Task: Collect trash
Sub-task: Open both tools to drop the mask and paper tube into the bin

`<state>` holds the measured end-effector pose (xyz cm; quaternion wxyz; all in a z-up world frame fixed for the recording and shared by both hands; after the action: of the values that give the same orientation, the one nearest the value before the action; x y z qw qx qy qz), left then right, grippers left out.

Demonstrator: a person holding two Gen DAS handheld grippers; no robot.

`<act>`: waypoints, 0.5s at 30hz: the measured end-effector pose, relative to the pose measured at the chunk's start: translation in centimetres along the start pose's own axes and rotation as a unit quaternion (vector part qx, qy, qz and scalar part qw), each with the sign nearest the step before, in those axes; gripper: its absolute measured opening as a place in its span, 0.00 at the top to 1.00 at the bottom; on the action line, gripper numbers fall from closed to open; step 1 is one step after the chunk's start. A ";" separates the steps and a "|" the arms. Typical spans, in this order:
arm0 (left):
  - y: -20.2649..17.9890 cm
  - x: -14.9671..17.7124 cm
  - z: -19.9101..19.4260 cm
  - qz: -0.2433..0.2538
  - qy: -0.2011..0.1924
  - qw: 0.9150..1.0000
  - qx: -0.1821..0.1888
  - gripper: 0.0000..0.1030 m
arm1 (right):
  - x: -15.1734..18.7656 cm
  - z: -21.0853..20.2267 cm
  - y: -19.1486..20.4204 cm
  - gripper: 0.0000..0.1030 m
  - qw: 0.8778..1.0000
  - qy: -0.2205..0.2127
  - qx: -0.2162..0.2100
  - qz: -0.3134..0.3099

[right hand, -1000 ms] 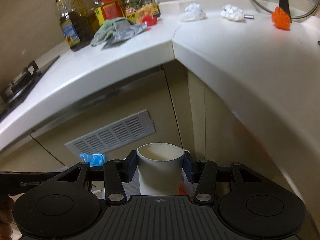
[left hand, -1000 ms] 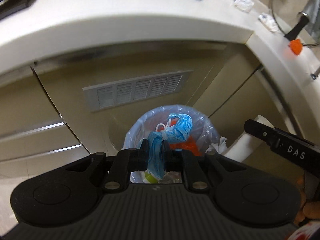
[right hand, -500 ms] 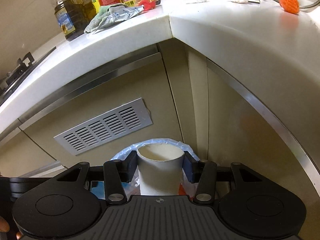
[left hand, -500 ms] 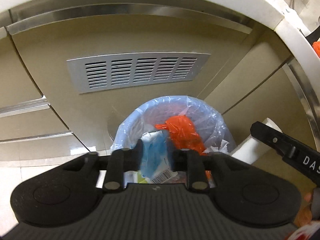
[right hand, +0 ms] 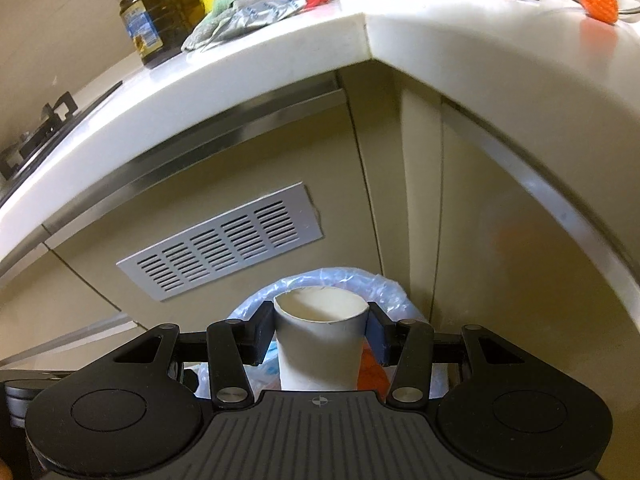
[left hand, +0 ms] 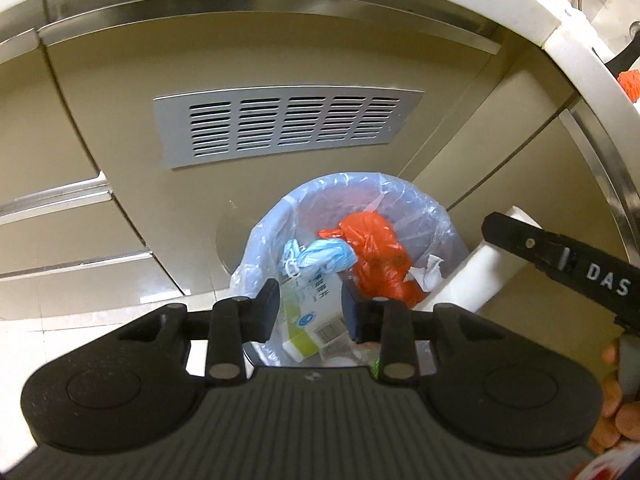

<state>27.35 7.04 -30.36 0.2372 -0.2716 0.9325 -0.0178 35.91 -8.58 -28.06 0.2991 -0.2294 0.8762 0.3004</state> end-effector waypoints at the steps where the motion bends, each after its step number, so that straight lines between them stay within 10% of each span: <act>1: 0.2 0.1 -0.1 -0.002 0.000 1.000 -0.001 0.71 | 0.1 0.2 0.1 0.53 1.000 0.002 -0.001 -0.001; 15: 1.2 0.3 -0.7 -0.002 0.001 1.000 0.000 0.71 | 3.0 2.5 0.3 0.50 0.999 0.050 -0.005 0.017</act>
<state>26.22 7.88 -30.04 0.2368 -0.2730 0.9322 -0.0186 34.54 -7.40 -31.54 0.2484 -0.2310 0.8922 0.2982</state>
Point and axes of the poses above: each gripper's, at about its wrist camera, not at the fingertips, and z roughly the way its jaws point, y to its left, x to its underside, the point moved 8 cm from there along z, roughly the way its jaws point, and after that the axes turned 7 degrees about -x, right-handed, at the moved point
